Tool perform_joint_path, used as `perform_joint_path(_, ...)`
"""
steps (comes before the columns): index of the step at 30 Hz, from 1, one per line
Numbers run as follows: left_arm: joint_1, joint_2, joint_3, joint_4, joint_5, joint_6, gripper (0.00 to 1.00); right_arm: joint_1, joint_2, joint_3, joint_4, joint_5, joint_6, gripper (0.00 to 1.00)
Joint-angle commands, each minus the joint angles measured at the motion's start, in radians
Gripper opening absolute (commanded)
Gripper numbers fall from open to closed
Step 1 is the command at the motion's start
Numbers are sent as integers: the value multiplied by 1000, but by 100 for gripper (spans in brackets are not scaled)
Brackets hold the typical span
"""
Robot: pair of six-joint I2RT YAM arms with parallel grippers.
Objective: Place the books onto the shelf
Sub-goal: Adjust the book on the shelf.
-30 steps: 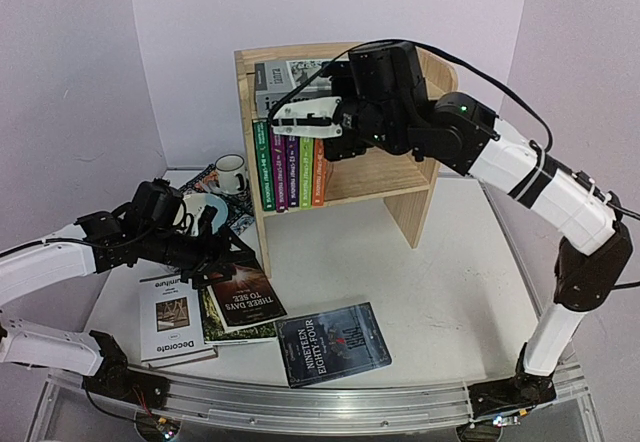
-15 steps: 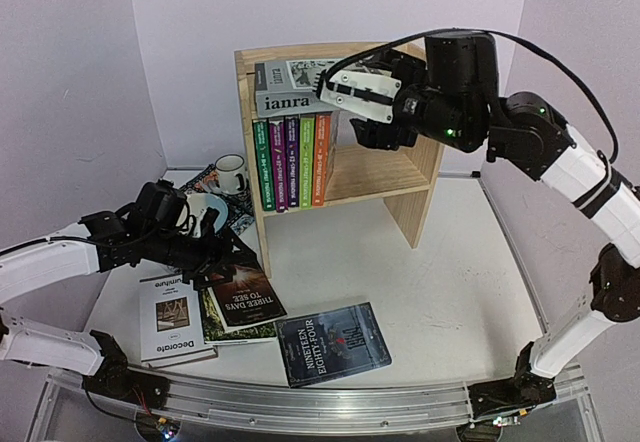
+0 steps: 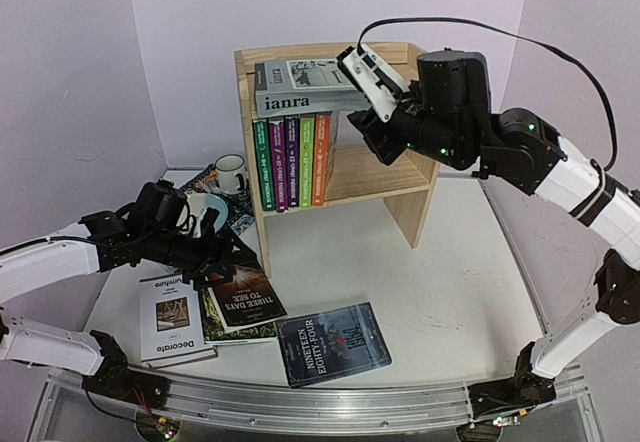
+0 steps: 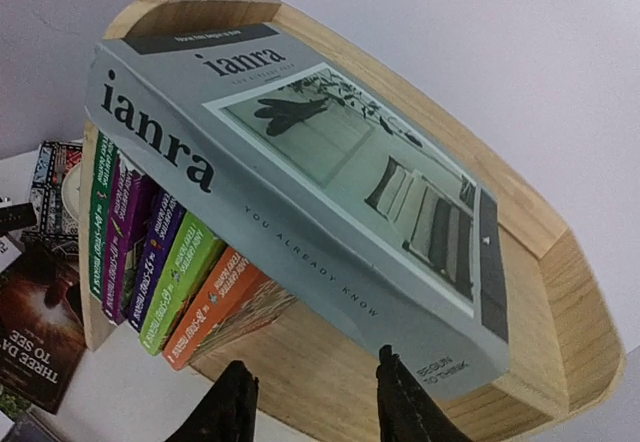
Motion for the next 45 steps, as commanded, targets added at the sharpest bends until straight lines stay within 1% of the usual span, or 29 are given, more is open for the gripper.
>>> perform_joint_path(1,5,-33,38,17,2,9,86,-1,-64,-30,86,88,255,23)
perform_joint_path(3,4,-41,33,17,-1,7,86,-2,-71,-38,93,145,285,7)
perform_joint_path(4,4,-44,32,17,-3,6,86,-2,-72,-39,95,167,289,1)
perform_joint_path(5,5,-45,31,17,-3,6,86,-1,-69,-36,95,187,287,0)
perform_joint_path(10,5,-39,29,18,2,8,86,-7,-41,-9,97,247,249,0)
perform_joint_path(15,5,-39,28,21,1,9,86,-28,-11,20,97,233,245,0)
perform_joint_path(21,4,-50,24,21,2,6,86,-62,25,62,81,249,255,0)
perform_joint_path(23,5,-53,21,21,1,5,86,-84,16,59,63,221,279,3)
perform_joint_path(24,5,-55,20,21,1,5,86,-99,7,53,53,202,299,8)
perform_joint_path(26,5,-59,19,20,0,3,86,-122,-17,34,38,135,330,27)
perform_joint_path(31,5,-59,20,20,1,6,86,-166,-63,-3,15,5,353,33)
perform_joint_path(32,5,-57,20,20,2,7,86,-177,-71,-7,9,-16,355,35)
perform_joint_path(36,4,-53,22,22,3,10,86,-201,-101,-22,-10,-54,364,41)
perform_joint_path(40,5,-53,22,22,3,11,86,-222,-129,-43,-20,-81,377,55)
perform_joint_path(42,4,-53,22,22,4,11,86,-240,-134,-47,-28,-93,384,57)
perform_joint_path(45,4,-54,22,24,6,12,86,-288,-134,-57,-38,-166,410,60)
